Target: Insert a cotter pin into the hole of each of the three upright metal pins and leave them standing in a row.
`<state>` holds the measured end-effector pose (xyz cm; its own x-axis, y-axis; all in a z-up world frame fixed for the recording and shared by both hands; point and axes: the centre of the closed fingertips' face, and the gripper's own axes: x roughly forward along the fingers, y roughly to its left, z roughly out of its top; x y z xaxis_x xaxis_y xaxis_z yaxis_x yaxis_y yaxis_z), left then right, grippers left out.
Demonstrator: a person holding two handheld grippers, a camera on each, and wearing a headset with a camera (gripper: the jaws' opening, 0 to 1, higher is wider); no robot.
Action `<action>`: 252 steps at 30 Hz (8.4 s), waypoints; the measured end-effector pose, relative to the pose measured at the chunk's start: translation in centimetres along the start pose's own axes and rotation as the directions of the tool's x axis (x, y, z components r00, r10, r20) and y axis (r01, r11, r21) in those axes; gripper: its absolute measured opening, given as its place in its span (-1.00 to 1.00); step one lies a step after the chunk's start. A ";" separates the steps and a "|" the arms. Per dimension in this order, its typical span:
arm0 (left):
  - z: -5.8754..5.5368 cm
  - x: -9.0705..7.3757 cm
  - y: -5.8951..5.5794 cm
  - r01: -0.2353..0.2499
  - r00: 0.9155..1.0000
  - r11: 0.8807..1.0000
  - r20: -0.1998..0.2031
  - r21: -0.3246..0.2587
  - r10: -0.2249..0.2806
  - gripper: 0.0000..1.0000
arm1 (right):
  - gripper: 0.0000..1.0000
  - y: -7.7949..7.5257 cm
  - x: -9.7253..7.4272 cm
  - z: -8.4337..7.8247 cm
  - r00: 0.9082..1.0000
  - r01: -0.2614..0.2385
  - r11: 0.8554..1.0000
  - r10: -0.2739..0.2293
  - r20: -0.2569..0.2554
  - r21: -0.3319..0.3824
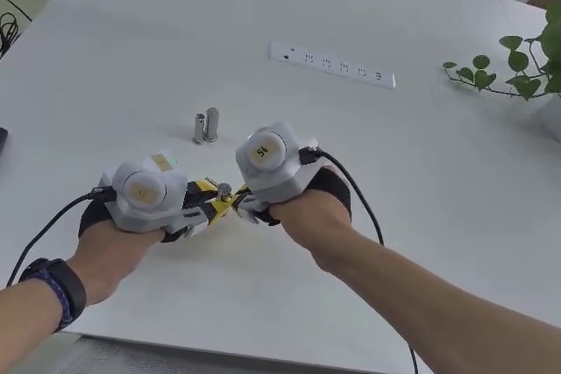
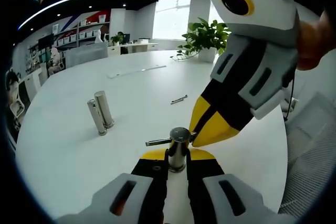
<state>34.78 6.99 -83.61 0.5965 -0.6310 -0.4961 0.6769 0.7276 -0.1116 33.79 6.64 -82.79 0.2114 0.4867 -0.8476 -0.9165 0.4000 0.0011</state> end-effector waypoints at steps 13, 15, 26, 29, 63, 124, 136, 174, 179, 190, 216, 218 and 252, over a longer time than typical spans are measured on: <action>0.1 0.0 -0.1 -0.006 1.000 1.000 -0.001 0.009 0.006 -0.79 | -0.88 0.0 0.1 0.1 1.000 0.006 1.000 -0.006 0.011 -0.009; 0.0 0.1 0.0 -0.007 1.000 1.000 -0.001 0.008 0.007 -0.79 | -0.87 0.1 0.1 0.2 1.000 0.004 1.000 -0.004 0.016 -0.005; 0.0 0.2 0.3 -0.018 1.000 1.000 0.005 0.004 0.018 -0.79 | -0.76 0.1 -0.7 -0.1 1.000 0.000 1.000 0.001 0.016 -0.009; 0.0 0.3 0.4 -0.021 1.000 1.000 0.006 0.002 0.021 -0.79 | -0.67 -0.1 -1.1 -0.2 1.000 0.002 1.000 -0.002 0.026 -0.003; 0.2 0.1 1.1 -0.062 0.998 0.998 0.008 -0.011 0.062 -0.80 | -0.34 -0.6 -5.0 0.9 0.971 0.000 0.994 -0.026 0.239 0.106; -0.2 -4.7 11.1 -0.349 0.936 0.927 -0.005 -0.140 0.352 -0.80 | 0.20 0.6 -11.2 -7.2 0.916 0.022 0.924 -0.172 0.363 0.382; -0.6 -5.0 11.3 -0.398 0.916 0.907 -0.007 -0.139 0.401 -0.79 | 0.20 -0.5 -12.1 -8.0 0.911 0.048 0.912 -0.207 0.356 0.407; -2.1 -6.5 10.1 -0.392 0.916 0.887 -0.017 -0.244 0.400 -0.60 | 0.21 -0.2 -12.2 -7.5 0.904 0.034 0.911 -0.203 0.377 0.410; -2.5 -7.1 9.5 -0.377 0.923 0.896 -0.019 -0.234 0.384 -0.56 | 0.22 -0.1 -12.0 -7.6 0.905 0.026 0.911 -0.196 0.378 0.412; -3.2 -9.3 8.4 -0.374 0.925 0.900 -0.025 -0.224 0.379 -0.54 | 0.28 -0.2 -11.7 -8.4 0.905 0.012 0.898 -0.197 0.377 0.439; -1.2 -11.0 4.6 -0.313 0.945 0.926 0.024 -0.211 0.325 -0.50 | 0.31 0.3 -11.6 -8.3 0.894 -0.019 0.891 -0.188 0.408 0.453; -1.1 -11.0 4.2 -0.306 0.948 0.929 0.025 -0.206 0.318 -0.50 | 0.32 0.4 -11.5 -8.3 0.893 -0.022 0.891 -0.186 0.409 0.453; 4.5 -10.2 6.7 -0.253 0.964 0.966 0.063 -0.060 0.257 -0.46 | 0.32 0.7 -11.1 -8.7 0.892 -0.039 0.885 -0.178 0.415 0.464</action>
<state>35.21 17.10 -75.41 0.7761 -0.4385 -0.4532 0.4768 0.8784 -0.0334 27.84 -5.25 -77.98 0.4927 0.6851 -0.5365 -0.6619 0.6953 0.2800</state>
